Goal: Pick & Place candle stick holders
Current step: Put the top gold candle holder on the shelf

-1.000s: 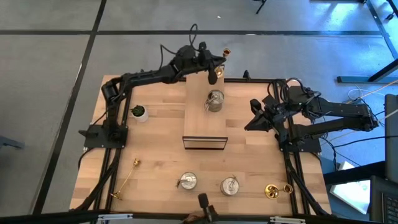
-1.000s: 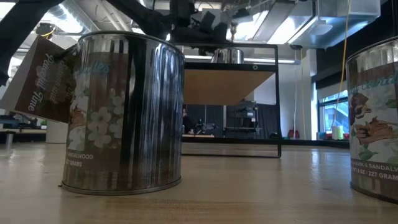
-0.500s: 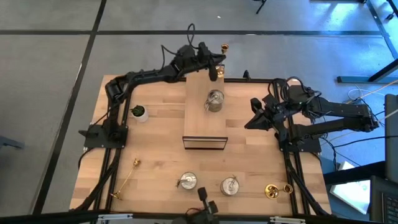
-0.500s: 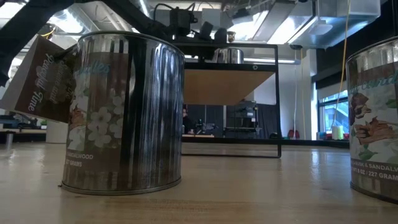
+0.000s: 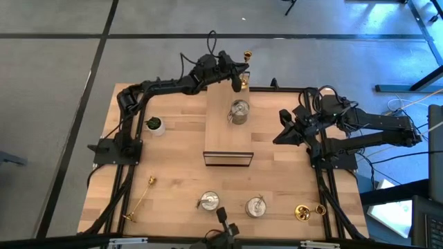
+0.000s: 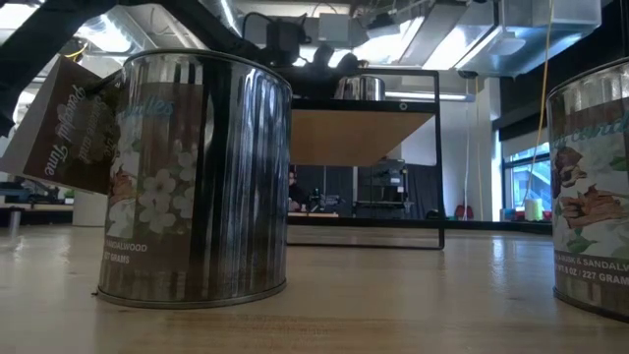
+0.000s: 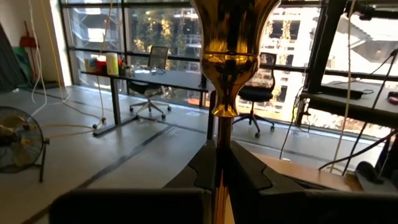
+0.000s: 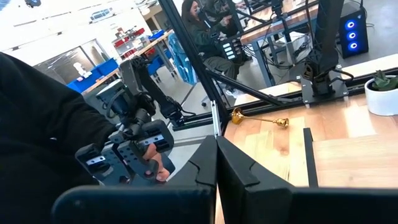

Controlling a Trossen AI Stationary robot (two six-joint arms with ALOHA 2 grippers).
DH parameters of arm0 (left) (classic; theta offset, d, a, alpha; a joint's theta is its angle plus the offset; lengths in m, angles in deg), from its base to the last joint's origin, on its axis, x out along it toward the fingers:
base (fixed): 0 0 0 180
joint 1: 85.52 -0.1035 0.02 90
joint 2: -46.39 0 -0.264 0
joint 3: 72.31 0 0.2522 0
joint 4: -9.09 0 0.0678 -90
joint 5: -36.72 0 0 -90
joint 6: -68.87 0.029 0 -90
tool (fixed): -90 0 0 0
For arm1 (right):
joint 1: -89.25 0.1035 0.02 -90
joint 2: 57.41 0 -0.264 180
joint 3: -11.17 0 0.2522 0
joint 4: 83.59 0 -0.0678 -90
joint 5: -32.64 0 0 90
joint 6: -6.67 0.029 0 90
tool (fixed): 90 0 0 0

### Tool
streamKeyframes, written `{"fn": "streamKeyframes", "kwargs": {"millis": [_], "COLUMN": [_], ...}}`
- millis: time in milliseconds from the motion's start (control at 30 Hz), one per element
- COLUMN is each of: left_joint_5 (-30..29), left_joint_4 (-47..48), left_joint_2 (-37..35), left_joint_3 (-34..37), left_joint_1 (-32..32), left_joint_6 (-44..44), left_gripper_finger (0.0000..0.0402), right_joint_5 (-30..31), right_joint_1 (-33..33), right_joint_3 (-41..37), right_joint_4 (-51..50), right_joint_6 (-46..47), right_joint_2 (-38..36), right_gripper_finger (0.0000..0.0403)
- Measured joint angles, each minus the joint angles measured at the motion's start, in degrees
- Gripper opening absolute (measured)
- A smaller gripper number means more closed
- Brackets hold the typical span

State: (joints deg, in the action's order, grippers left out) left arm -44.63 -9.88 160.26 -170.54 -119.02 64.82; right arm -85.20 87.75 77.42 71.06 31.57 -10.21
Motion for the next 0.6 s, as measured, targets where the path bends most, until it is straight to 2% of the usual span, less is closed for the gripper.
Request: {"fn": "streamKeyframes", "kwargs": {"millis": [600], "left_joint_5": [-1.5], "left_joint_4": [0.2], "left_joint_2": [-0.1], "left_joint_3": [0.7], "left_joint_1": [0.1], "left_joint_6": [1.1], "left_gripper_finger": [0.0022], "right_joint_5": [0.2], "right_joint_1": [0.0], "right_joint_3": [0.0], "right_joint_4": [0.0], "right_joint_6": [-0.3], "right_joint_2": [0.0], "right_gripper_finger": [0.0003]}}
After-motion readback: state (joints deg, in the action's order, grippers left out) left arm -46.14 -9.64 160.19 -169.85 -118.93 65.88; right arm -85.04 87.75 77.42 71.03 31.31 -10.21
